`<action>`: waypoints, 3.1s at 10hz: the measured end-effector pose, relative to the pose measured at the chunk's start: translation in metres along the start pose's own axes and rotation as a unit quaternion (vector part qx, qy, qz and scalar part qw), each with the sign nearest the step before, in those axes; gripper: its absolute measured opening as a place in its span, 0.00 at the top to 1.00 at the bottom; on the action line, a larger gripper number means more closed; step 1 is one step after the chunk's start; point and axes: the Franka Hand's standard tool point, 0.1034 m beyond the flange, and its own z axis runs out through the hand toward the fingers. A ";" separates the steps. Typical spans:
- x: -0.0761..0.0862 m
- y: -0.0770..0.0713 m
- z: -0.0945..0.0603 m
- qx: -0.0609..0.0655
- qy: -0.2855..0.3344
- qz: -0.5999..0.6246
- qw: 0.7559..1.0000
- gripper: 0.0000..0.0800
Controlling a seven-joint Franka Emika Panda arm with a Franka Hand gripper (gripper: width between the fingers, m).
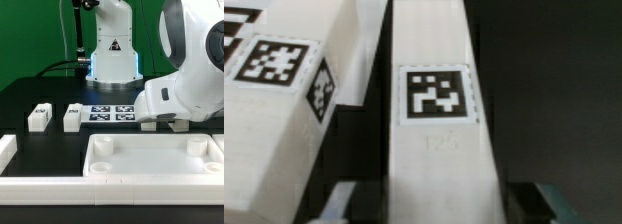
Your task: Assemble desk
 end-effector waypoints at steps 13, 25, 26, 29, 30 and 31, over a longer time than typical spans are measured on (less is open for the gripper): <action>-0.035 0.015 -0.116 0.004 0.164 -0.044 0.985 0.64; -0.042 0.031 -0.251 0.004 0.592 -0.026 0.805 0.64; -0.039 0.032 -0.252 -0.002 0.626 -0.025 0.780 0.64; -0.029 0.026 -0.273 -0.018 0.711 -0.035 0.702 0.64; -0.025 0.023 -0.271 -0.020 0.720 -0.037 0.693 0.64; -0.024 0.023 -0.269 -0.019 0.716 -0.037 0.697 0.64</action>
Offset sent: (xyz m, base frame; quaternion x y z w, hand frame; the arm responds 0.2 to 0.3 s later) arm 0.0000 0.0000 0.0000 0.0000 0.0000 0.0000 1.0000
